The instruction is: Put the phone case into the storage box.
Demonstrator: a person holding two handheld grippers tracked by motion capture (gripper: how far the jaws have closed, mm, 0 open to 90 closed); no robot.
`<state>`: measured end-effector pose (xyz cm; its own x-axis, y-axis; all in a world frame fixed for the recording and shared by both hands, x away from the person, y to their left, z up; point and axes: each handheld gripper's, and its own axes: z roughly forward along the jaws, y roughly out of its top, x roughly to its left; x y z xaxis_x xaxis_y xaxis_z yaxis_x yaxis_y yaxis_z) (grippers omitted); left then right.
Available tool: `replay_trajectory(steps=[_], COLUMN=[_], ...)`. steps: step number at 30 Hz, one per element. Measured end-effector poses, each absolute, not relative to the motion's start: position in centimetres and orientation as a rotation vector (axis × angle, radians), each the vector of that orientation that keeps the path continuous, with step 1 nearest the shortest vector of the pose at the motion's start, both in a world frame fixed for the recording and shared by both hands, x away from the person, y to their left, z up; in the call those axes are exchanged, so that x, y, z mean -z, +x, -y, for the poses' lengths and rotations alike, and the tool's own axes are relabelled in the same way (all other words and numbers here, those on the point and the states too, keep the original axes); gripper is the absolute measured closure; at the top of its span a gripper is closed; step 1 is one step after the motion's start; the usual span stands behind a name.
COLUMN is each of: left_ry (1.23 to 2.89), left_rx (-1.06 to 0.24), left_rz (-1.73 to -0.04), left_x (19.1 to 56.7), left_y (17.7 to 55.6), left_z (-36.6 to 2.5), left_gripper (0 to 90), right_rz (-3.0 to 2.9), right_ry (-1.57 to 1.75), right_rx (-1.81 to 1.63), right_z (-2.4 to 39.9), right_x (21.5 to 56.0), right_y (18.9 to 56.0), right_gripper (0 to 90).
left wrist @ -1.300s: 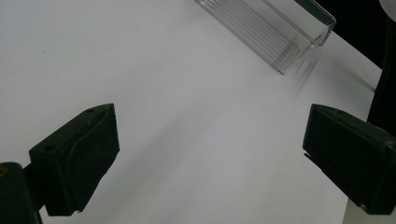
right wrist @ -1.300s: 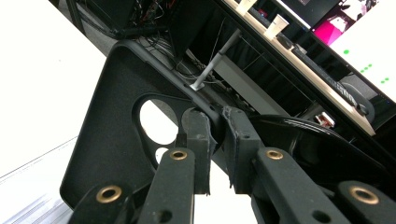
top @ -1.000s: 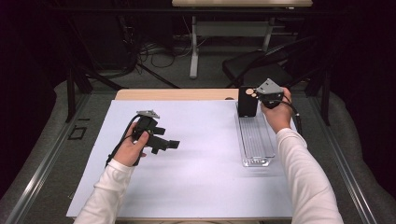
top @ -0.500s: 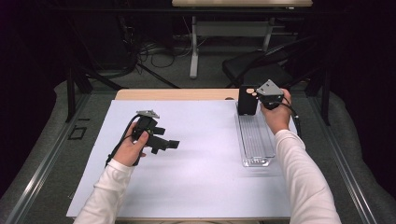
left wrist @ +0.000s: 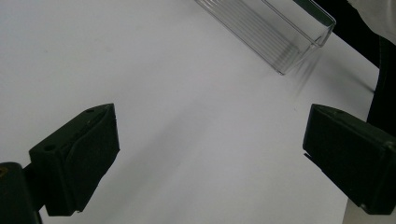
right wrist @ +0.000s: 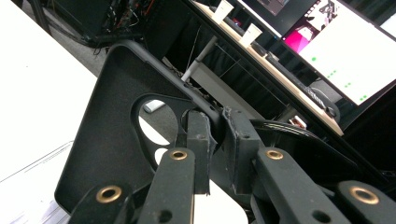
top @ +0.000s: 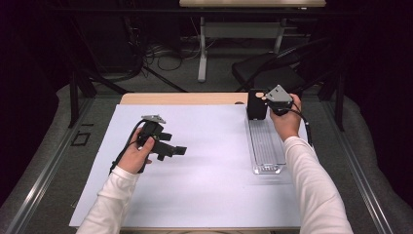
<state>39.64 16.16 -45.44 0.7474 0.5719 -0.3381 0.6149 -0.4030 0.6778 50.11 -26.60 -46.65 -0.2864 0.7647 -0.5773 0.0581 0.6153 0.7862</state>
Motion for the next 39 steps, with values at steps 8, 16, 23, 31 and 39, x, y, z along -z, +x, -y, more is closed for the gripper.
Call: replay_trajectory(steps=[8,16,23,31,39], left_ry=[2.106,2.107,2.112,2.116,2.111], left_rx=[0.066,0.068,0.073,0.072,0.070], left_rz=[-0.888,-0.889,-0.886,-0.889,-0.890], left_x=[45.4,45.5,45.6,45.6,45.6], left_y=[39.6,39.6,39.7,39.7,39.7], left_z=[-16.1,-16.1,-16.0,-16.0,-16.0], left_gripper=[4.1,4.1,4.1,4.1,4.1], right_rz=[-1.747,-1.762,-1.774,-1.776,-1.781], right_ry=[0.642,0.644,0.660,0.648,0.663], right_rx=[-0.772,-0.765,-0.779,-0.770,-0.766], right_z=[26.6,27.1,28.1,28.0,27.8], right_x=[46.6,46.6,46.7,46.8,46.9], right_y=[50.0,50.1,50.3,50.5,50.6], right_gripper=[81.6,81.2,80.5,77.3,71.7])
